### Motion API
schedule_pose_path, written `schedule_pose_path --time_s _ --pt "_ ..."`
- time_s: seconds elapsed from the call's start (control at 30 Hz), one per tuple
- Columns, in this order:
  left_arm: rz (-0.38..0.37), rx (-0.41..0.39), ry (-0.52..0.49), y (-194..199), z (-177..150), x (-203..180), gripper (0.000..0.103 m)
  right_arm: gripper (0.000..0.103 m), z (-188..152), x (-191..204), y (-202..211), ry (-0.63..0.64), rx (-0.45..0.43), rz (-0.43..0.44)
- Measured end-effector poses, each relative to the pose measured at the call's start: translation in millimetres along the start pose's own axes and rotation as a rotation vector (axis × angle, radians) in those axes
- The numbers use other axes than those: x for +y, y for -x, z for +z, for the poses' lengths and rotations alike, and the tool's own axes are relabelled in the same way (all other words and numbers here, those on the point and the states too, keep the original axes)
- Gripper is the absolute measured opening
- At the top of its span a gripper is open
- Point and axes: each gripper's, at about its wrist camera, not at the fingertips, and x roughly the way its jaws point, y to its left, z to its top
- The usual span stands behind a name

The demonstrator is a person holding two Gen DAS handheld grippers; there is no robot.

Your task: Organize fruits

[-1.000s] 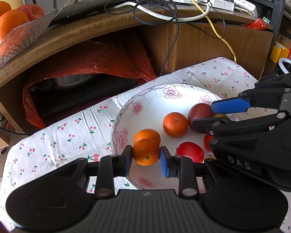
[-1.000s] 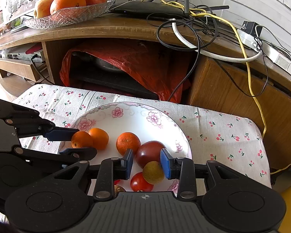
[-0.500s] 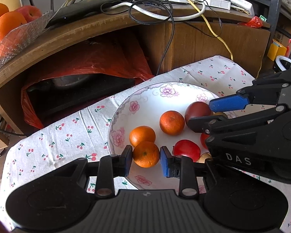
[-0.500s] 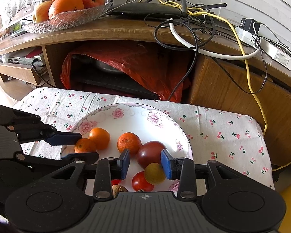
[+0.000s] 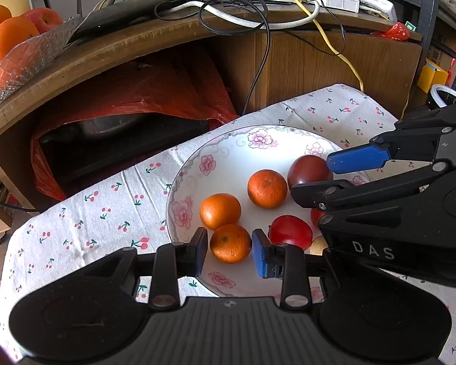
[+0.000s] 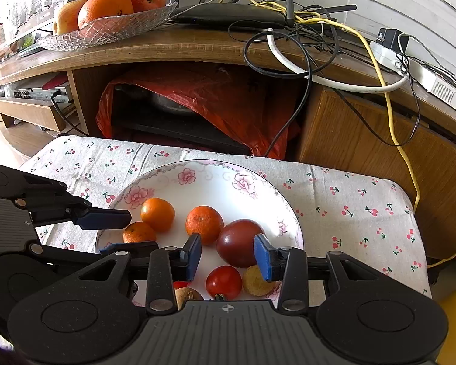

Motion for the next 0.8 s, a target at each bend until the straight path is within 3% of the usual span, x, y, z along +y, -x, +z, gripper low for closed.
schedule_pose_path --time_s 0.2,0.57,0.8 --pt "0.007 -0.01 0.003 5 0 0 0.046 0.039 -1 -3 5 -0.015 -0.002 -0.009" --pt "0.026 -0.011 0.032 11 -1 6 0.049 0.04 -3 -5 9 -0.028 0.004 -0.014" --pt "0.045 -0.016 0.053 12 0 7 0.055 0.04 -4 -5 10 -0.031 0.003 -0.017"
